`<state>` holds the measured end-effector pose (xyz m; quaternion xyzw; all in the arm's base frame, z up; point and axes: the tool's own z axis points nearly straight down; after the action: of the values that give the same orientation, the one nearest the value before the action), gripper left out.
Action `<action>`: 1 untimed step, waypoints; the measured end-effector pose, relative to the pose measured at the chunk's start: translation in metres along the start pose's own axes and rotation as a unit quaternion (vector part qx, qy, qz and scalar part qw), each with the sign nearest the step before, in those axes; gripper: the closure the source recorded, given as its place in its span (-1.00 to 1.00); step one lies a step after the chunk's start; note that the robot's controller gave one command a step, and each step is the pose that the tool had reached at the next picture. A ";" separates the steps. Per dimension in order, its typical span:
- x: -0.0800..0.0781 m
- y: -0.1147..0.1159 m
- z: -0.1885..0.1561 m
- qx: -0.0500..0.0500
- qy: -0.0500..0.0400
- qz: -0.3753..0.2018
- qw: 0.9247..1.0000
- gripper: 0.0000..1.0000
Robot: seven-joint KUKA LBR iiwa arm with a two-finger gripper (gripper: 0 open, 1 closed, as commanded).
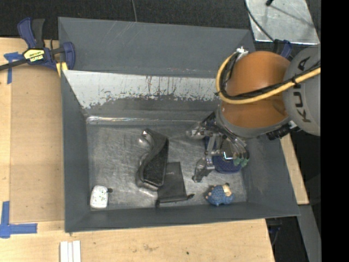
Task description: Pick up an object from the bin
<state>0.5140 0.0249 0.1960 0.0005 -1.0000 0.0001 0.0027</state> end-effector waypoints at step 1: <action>-0.024 0.073 0.036 -0.001 -0.004 -0.068 0.998 -1.00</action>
Offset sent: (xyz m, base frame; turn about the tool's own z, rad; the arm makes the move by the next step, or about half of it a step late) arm 0.0228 0.0695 -0.0353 -0.1291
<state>0.5372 0.0975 0.1595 0.0686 -0.9976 -0.0013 -0.0012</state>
